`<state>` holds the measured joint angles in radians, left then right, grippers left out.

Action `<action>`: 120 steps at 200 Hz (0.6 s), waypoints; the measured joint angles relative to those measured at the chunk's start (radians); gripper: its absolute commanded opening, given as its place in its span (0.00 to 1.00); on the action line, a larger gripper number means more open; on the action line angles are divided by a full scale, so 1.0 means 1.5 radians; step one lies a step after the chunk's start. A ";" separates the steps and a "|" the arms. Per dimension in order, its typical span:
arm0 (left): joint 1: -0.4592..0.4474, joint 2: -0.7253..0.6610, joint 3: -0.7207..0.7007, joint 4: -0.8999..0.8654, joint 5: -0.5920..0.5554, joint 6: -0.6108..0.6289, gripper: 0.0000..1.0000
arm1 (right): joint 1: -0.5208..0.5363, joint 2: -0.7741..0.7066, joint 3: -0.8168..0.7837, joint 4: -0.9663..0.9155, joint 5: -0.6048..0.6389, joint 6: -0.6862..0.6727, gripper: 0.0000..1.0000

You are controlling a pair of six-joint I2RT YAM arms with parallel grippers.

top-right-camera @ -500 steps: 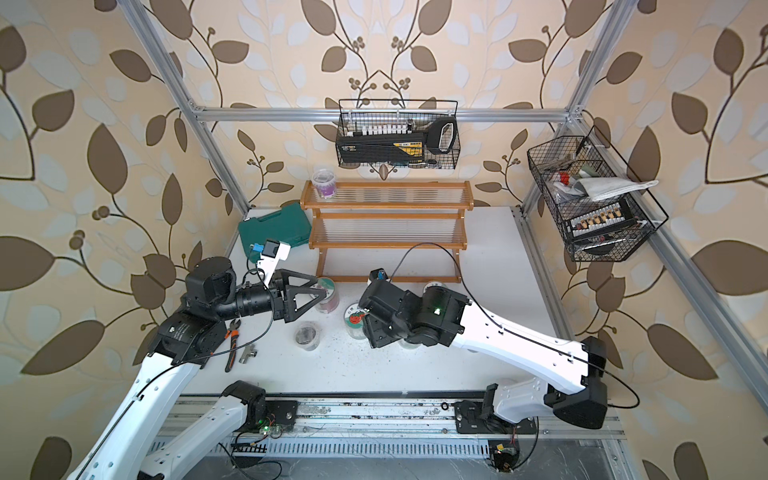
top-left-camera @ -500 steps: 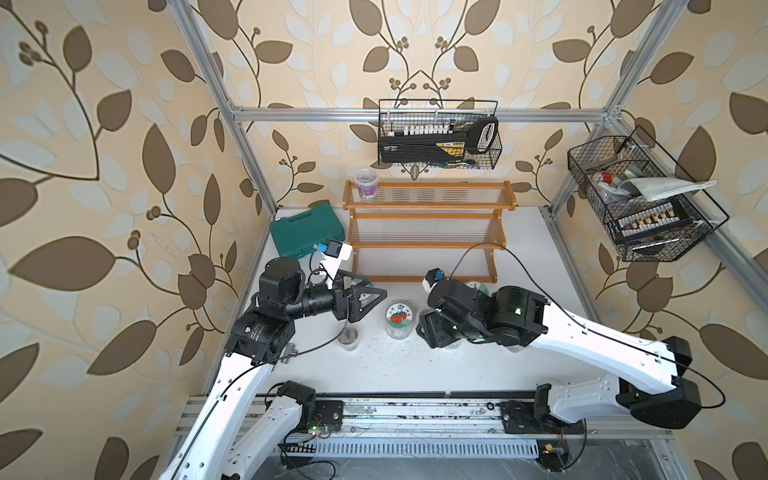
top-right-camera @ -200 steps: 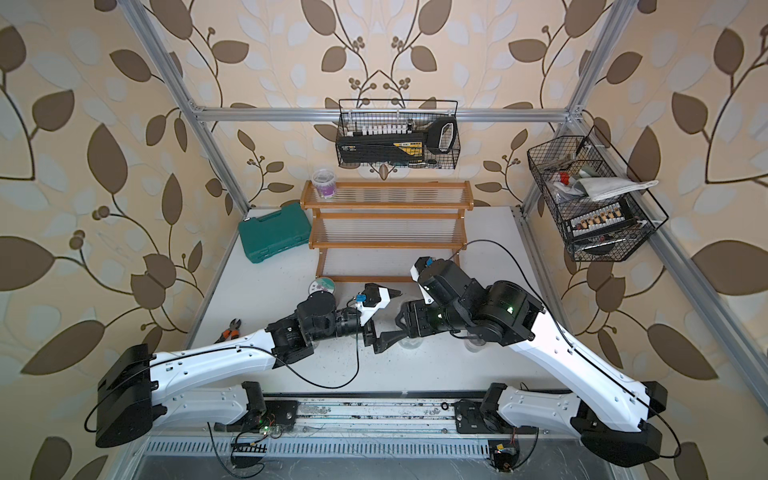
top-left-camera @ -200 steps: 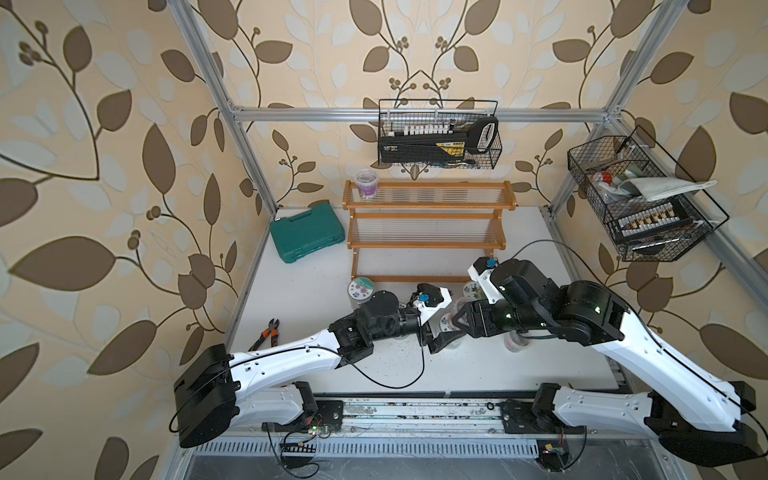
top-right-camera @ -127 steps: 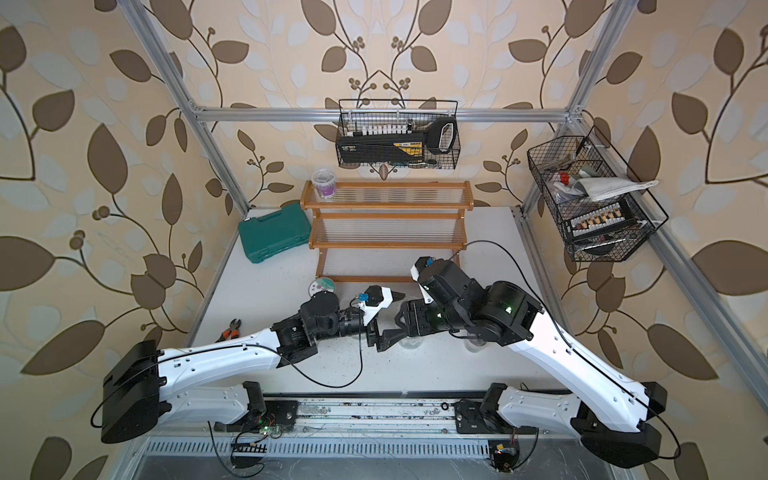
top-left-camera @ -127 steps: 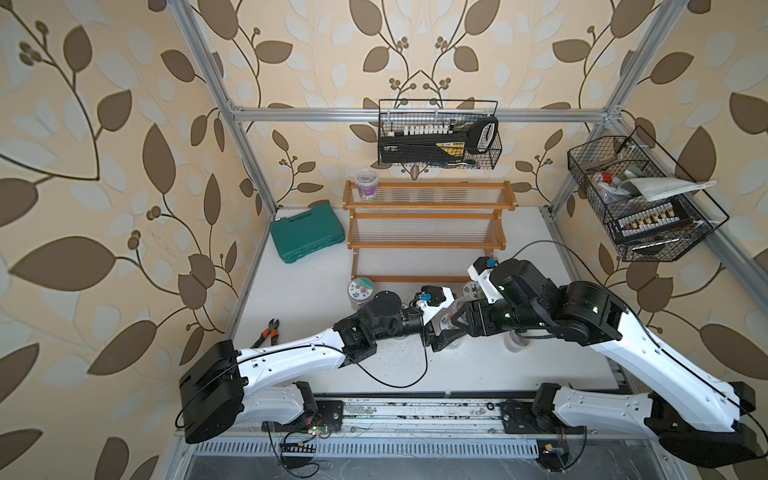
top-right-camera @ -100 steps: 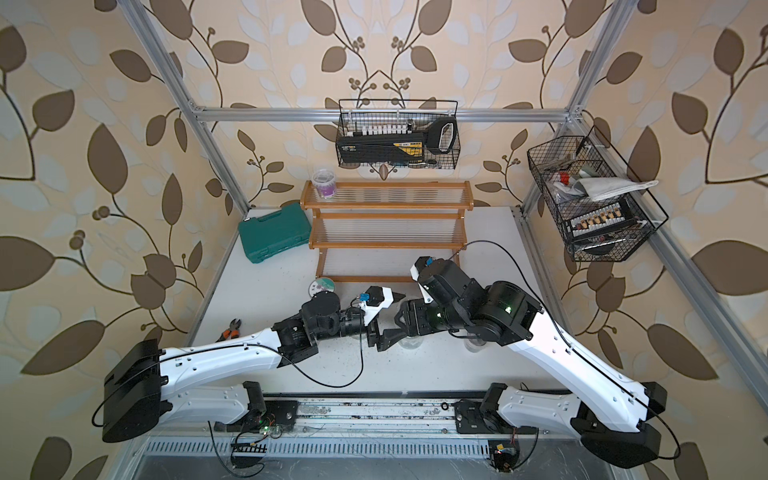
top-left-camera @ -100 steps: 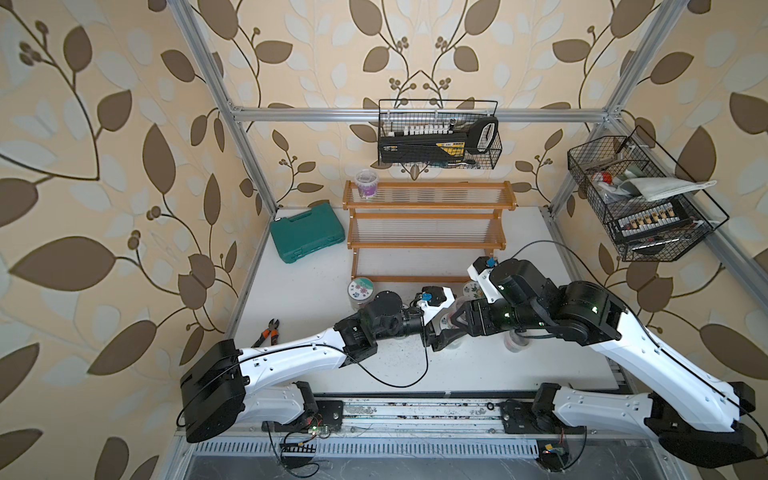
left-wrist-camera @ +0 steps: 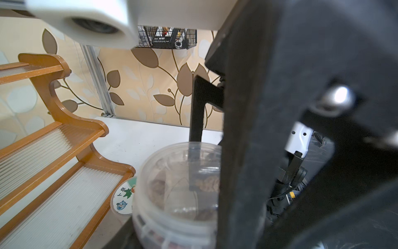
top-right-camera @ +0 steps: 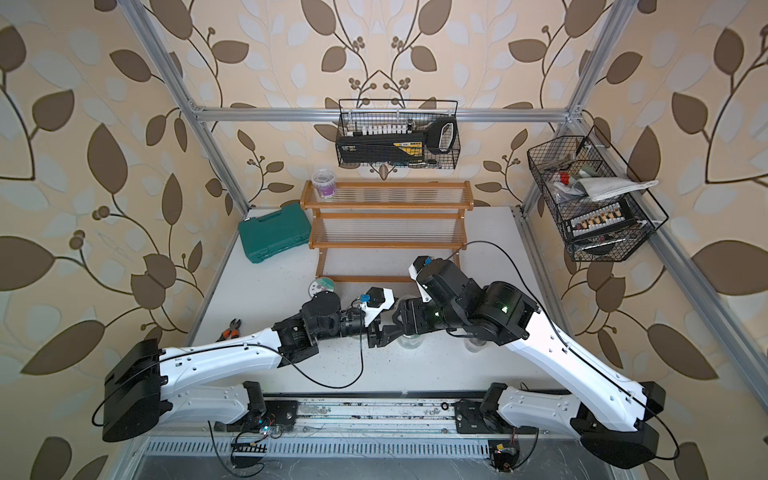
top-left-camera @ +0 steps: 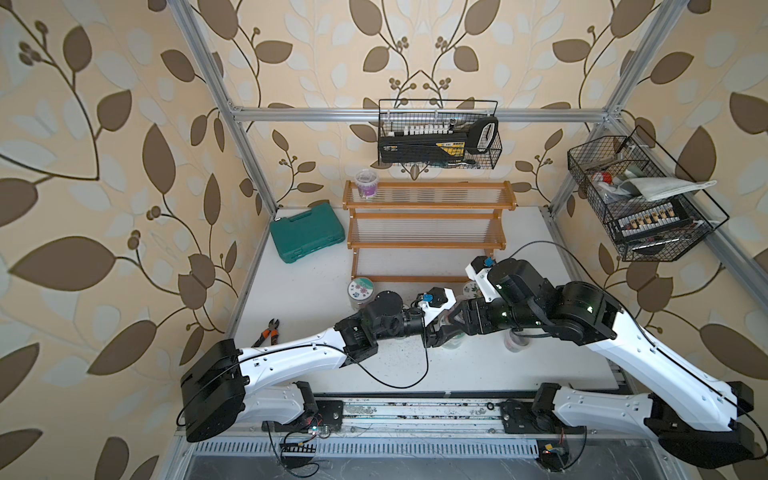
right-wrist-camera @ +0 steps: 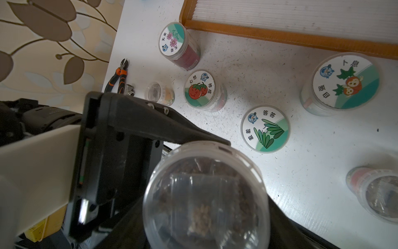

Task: Place the seed container on the shelf
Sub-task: Pick up the seed jar at the center of the board.

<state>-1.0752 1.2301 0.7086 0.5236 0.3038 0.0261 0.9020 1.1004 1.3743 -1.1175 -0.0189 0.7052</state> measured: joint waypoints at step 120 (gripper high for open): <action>0.000 0.005 0.001 0.010 -0.014 -0.002 0.49 | -0.001 -0.052 0.012 -0.011 0.045 -0.026 0.99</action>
<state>-1.0752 1.2381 0.7105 0.5392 0.2832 0.0235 0.9012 1.0225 1.3918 -1.1347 0.0479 0.6666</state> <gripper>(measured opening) 0.520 0.990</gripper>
